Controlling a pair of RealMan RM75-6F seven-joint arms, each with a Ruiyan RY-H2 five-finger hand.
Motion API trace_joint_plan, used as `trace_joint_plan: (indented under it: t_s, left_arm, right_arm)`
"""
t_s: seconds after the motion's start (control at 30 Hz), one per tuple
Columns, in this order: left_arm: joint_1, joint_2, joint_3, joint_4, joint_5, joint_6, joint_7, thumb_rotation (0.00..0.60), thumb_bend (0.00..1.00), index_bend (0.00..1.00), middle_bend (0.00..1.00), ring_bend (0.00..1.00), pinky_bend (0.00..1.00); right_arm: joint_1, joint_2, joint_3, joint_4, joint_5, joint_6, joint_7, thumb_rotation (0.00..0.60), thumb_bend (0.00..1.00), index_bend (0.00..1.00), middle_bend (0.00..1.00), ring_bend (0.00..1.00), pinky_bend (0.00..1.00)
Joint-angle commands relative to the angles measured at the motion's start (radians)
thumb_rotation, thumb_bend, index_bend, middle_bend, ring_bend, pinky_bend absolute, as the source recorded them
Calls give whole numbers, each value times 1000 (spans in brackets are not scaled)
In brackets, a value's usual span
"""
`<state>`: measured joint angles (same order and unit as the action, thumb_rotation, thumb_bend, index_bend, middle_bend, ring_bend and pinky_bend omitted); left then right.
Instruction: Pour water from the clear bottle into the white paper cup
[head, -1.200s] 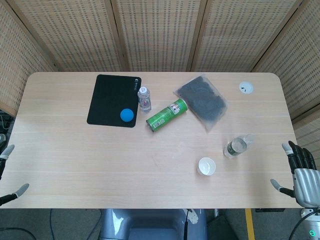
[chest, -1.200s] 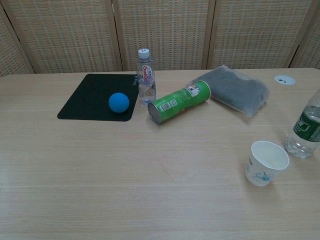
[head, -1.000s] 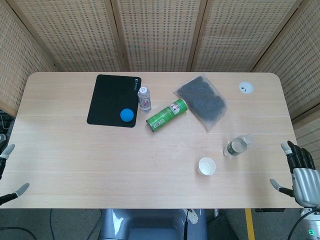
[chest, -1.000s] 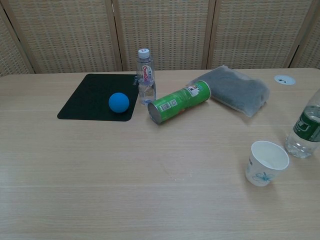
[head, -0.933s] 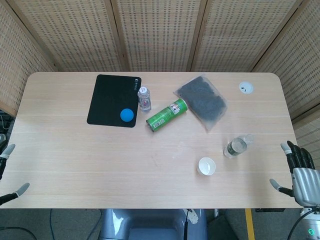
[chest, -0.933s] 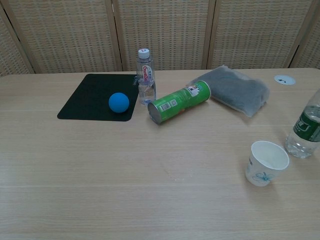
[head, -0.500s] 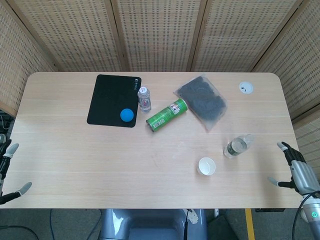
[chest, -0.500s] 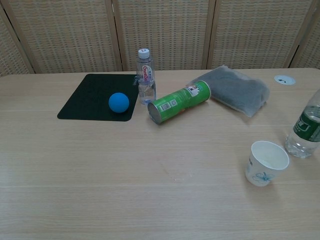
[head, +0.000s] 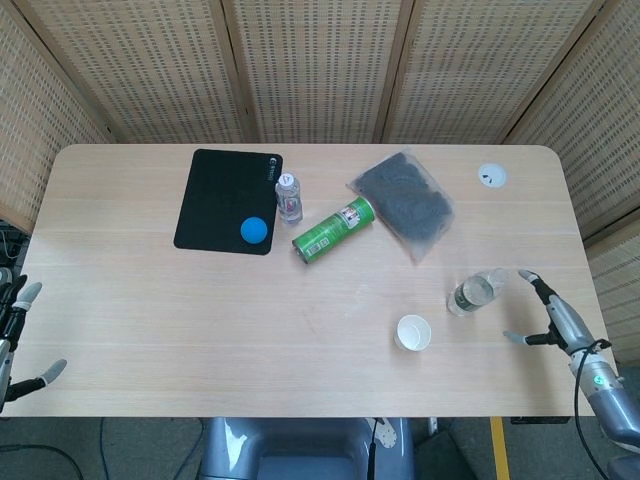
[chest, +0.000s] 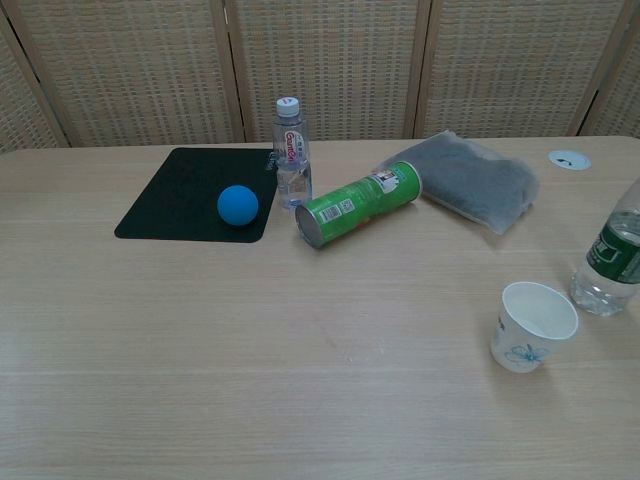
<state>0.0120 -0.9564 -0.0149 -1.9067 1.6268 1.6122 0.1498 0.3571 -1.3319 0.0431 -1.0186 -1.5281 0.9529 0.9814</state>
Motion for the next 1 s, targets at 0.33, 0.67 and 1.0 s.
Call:
trace_joint_plan:
  t_s: [0.33, 0.67, 1.0]
  left_arm:
    - [-23, -13, -17, -1, -52, -40, 30, 600, 155, 0, 0, 0, 0]
    - [-32, -19, -24, -2, -76, -55, 44, 600, 155, 0, 0, 0, 0]
    - [-36, -20, -25, -2, -84, -58, 44, 600, 155, 0, 0, 0, 0]
  right_arm:
    - [112, -143, -12, 126, -33, -53, 116, 600, 0, 0, 0, 0, 0]
    - [140, -218, 6, 217, 10, -76, 230, 600, 0, 0, 0, 0, 0]
    - [158, -254, 17, 277, 32, -89, 315, 600, 0, 3, 11, 0, 0]
